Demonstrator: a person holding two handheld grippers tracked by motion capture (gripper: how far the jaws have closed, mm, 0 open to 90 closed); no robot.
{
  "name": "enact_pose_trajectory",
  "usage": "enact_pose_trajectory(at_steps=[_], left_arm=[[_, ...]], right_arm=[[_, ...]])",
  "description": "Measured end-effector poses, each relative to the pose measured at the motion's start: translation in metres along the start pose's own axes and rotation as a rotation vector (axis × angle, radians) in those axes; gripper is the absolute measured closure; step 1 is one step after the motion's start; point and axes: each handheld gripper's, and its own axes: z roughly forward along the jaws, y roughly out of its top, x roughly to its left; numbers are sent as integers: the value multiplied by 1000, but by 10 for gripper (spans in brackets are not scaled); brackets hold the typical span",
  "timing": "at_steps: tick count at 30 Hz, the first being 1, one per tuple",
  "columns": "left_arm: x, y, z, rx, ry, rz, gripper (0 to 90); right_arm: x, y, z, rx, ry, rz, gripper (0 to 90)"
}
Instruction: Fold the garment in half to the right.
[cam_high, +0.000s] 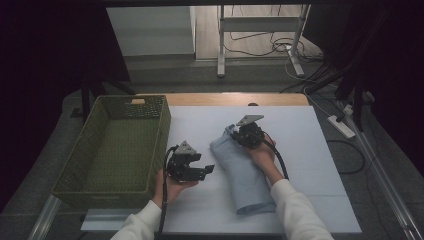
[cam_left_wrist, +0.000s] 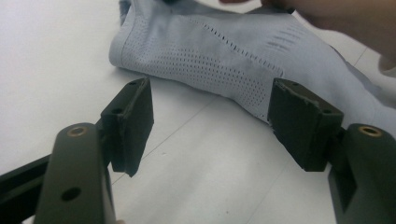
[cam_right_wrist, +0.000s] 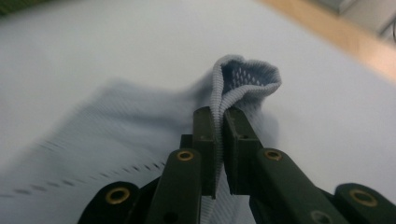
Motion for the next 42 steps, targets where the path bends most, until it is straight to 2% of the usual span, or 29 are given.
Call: enact_pose_trajectory(at_steps=[2,4,7,10,15,18,21,23,27,34,39,42], left_arm=[[0,0,0,2,0,0,318],[1,0,0,2,0,-2,317],[2,0,1,1,2,-6,316],[1,0,1,1,3,-4,312],[-1,0,1,4,2,3,310],[-1,1,1,2,2,7,310],[-1,1,1,-1,2,5,310],[-1,1,1,-4,1,1,310],[-1,1,1,-6,1,0,310],[-2,2,-1,-5,-2,9,309],[-3,2,-2,-11,-3,9,309],[-4,3,-3,-10,-4,13,309]], right_arm=[[-6,-7,5,32,6,45,810],[-11,-11,7,59,-6,83,734],[-17,-13,5,67,-24,141,664],[-21,-14,1,76,-45,167,650],[-23,-16,-2,81,-48,186,619],[-21,-17,1,90,-58,183,560],[-18,-10,-6,41,-90,161,510],[-14,-3,-16,-11,-107,136,491],[-3,9,-33,-66,-96,84,485],[8,7,-47,-41,-33,90,471],[13,-3,-60,-26,-34,91,462],[16,-7,-73,-38,-33,91,461]])
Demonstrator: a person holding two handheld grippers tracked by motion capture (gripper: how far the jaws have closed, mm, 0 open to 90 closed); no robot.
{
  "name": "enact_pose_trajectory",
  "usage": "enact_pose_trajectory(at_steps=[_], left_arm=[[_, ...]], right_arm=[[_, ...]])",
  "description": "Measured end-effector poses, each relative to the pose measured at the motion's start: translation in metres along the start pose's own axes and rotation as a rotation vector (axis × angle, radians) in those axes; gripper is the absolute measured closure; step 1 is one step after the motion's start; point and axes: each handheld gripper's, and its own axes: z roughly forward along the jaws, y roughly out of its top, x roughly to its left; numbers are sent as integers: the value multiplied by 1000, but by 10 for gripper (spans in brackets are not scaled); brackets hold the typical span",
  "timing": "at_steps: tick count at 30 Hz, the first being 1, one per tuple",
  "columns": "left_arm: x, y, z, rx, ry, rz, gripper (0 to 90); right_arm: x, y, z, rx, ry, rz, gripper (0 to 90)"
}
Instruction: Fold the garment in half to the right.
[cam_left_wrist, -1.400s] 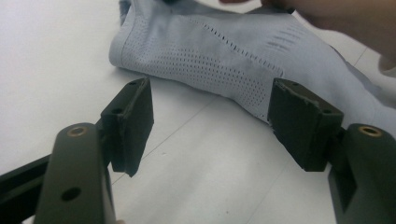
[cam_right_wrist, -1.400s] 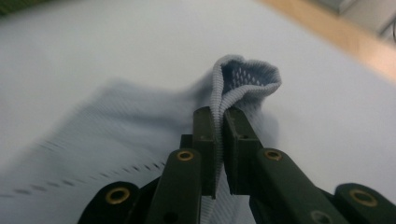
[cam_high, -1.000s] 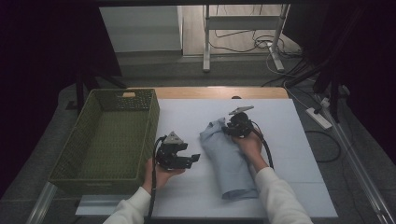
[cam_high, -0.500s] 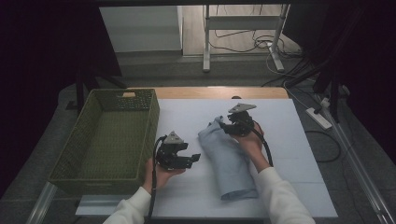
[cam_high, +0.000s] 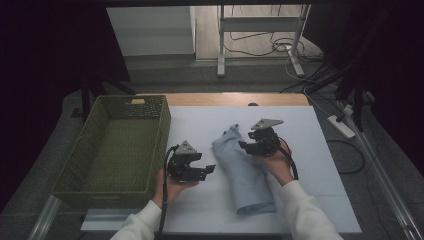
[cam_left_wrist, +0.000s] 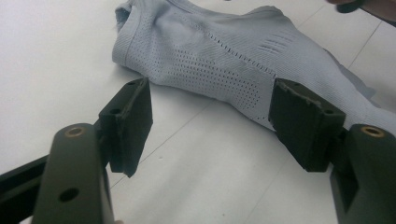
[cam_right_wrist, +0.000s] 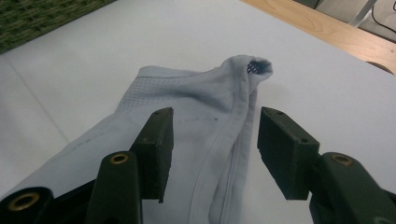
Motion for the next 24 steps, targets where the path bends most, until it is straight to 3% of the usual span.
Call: enact_pose_trajectory(at_steps=[8,13,18,21,24], left_arm=[[-3,1,0,-2,-1,9,308],[-3,1,0,-2,1,7,308],[-3,0,1,-1,0,8,307],[-2,0,0,-1,2,6,306],[-2,0,0,1,3,10,307]], right_arm=[[14,-15,-30,-16,2,-22,469],[24,-16,-41,-31,54,-46,602],[36,-11,-38,-33,162,-76,837],[47,-10,-30,18,191,-136,885],[52,-13,-24,42,210,-145,894]])
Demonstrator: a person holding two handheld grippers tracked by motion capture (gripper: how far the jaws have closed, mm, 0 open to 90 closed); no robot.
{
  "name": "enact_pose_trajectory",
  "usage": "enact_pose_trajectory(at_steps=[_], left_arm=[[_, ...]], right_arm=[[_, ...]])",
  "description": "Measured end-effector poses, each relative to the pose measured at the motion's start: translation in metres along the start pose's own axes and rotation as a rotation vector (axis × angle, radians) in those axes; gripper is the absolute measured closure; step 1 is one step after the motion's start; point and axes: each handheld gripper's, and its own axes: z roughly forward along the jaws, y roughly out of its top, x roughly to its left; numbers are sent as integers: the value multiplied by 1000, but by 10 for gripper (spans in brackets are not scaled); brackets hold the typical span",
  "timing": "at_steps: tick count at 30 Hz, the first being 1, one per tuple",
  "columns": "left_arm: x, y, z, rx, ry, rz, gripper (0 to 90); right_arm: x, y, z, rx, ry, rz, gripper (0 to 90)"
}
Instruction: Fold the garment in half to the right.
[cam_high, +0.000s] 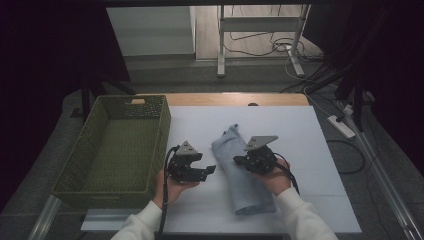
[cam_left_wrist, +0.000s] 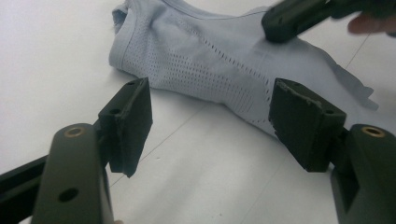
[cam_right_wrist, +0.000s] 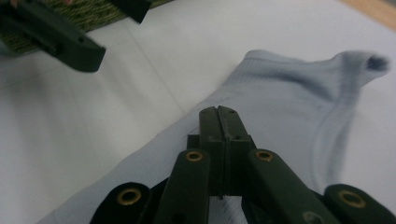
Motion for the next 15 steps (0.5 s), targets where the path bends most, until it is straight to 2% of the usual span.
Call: enact_pose_trajectory(at_steps=[4,8,11,15], left_arm=[[0,0,1,2,0,1,305],[0,-1,0,6,0,3,305],[0,-1,0,4,1,0,303],[0,-1,-1,2,2,-1,302]], right_arm=[[4,-7,10,69,10,-17,895],[7,-23,21,146,3,-37,895],[6,-34,24,127,10,0,896],[3,-48,23,67,44,83,896]])
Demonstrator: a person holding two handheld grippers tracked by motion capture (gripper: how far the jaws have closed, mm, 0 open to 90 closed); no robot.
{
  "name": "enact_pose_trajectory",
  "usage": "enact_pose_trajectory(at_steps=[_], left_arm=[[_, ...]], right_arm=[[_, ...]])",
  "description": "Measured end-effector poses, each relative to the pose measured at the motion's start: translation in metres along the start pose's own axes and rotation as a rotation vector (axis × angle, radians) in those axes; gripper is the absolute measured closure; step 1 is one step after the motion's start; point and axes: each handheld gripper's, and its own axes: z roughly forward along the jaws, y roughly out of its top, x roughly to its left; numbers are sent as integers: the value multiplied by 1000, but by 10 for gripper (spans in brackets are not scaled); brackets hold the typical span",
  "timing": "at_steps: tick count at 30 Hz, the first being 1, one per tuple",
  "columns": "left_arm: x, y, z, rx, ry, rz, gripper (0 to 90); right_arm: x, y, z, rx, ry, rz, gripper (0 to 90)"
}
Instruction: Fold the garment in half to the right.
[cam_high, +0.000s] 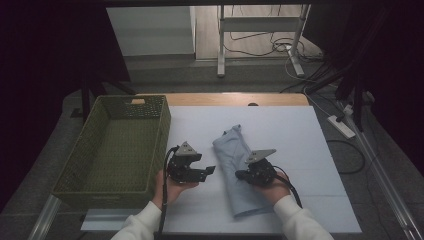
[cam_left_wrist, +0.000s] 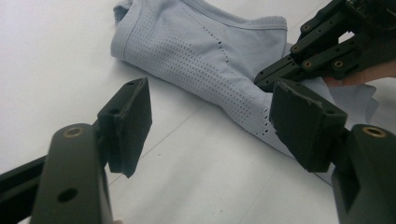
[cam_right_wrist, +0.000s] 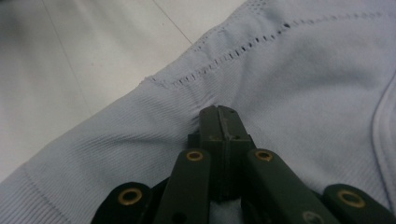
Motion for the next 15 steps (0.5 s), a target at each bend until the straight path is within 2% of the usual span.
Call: enact_pose_trajectory(at_steps=[5,9,12,15], left_arm=[[0,0,1,4,-1,2,302],[0,0,2,5,-2,1,301],[0,0,2,7,-1,-1,301],[0,0,1,6,0,2,301]], right_arm=[[2,0,-2,-9,-7,-29,896],[4,4,-9,-39,-33,-71,894],[3,5,-14,-33,-40,-78,895],[3,3,-15,-8,-36,-64,896]])
